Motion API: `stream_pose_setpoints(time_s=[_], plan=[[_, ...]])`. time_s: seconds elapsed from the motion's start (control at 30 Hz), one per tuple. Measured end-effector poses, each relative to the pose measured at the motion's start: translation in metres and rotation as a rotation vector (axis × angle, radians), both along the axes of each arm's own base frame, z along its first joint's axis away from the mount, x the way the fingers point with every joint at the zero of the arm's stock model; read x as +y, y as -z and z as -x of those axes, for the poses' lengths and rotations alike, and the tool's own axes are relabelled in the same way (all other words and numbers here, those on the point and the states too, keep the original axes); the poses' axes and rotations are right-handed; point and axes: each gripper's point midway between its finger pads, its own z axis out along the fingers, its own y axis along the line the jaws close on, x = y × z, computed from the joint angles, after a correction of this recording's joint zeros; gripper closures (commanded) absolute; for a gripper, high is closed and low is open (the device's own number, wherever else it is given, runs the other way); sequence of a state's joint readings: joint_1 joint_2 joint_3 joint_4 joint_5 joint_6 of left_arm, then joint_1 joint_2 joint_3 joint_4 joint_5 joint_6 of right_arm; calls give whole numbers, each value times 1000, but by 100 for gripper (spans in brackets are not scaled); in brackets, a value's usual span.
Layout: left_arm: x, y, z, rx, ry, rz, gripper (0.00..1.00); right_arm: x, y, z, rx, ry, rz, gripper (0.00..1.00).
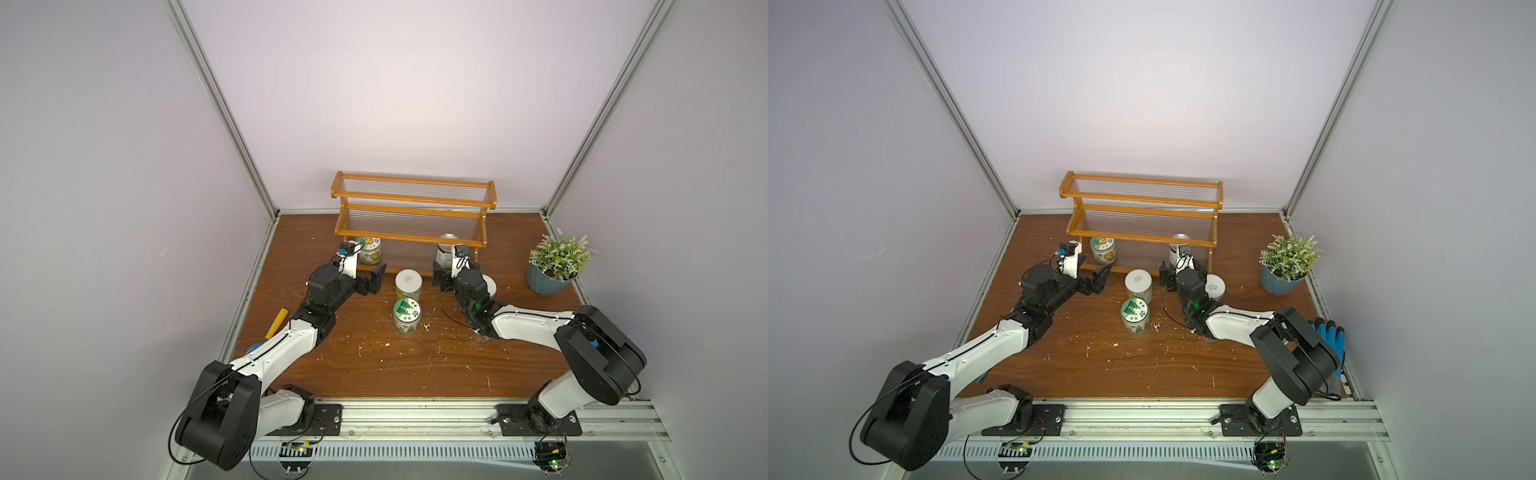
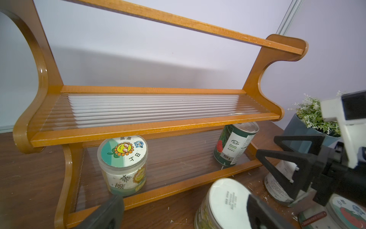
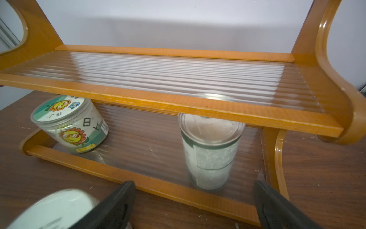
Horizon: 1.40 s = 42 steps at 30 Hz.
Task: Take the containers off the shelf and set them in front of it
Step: 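Pick up a container from the shelf.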
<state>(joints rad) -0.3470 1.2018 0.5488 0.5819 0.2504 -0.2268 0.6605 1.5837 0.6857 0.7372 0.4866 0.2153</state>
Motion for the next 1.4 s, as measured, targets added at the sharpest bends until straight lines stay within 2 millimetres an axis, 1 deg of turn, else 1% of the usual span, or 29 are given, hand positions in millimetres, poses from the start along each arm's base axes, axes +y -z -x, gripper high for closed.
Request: stream_pose_setpoints(time_s=[0.17,0.37,0.43,0.6,0.77,0.87,1.2,1.3,1.4], plan=[[0,-2,0,-8,-1,8,0,3,3,-10,-3,8,0,1],[0,-3,0,-13,-1,11,0,7,0,-23,-16,16,-2,1],[0,-3,0,-13,-1,11,0,8,2,-27,-14,20,1,1],[0,-3,0,-14,-1,12,0,2,14,-32,7,38,21,1],[0,-4,0,-16,-1,13,0,-6,21,-37,16,58,32,1],[0,-4,0,-18,-1,13,0,-8,24,-43,16,64,36,1],[0,-3,0,-17,-1,13,0,-2,17,-61,-15,52,30,1],[0,-3,0,-17,-1,13,0,0,19,-65,-16,51,35,1],[0,-3,0,-17,-1,13,0,1,23,-66,-10,51,39,4]])
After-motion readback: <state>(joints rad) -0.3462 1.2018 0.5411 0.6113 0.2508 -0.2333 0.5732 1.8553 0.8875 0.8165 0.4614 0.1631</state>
